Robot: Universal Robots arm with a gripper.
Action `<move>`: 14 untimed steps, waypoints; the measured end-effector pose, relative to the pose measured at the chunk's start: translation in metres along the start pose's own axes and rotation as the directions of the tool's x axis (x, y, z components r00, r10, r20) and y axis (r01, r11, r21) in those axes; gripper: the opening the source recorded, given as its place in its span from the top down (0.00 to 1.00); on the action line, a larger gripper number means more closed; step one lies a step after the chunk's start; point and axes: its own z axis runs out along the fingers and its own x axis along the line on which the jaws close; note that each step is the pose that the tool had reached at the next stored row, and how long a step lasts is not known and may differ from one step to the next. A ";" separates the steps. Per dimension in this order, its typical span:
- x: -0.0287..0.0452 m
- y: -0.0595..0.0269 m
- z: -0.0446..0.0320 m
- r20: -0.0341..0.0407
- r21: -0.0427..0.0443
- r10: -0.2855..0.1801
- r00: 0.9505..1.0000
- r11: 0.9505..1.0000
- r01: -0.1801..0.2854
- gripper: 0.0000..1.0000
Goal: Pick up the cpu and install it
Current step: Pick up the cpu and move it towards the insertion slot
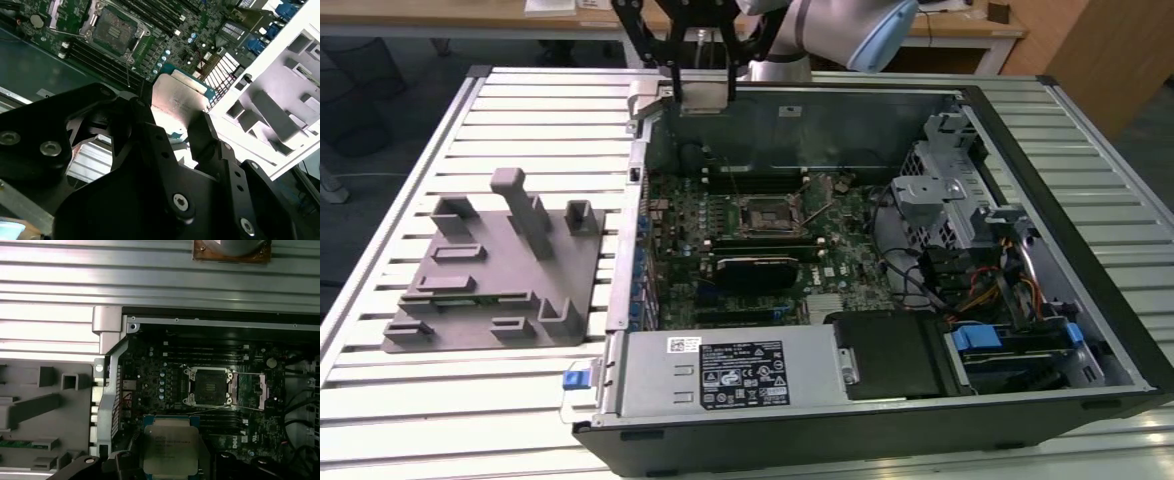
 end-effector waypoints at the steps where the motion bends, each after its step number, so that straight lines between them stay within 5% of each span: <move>1: -0.0017 0.0000 0.0002 0.000 0.000 0.000 1.000 1.000 0.000 0.47; 14: -0.0281 -0.0006 0.0028 0.000 0.000 0.000 1.000 1.000 0.000 0.47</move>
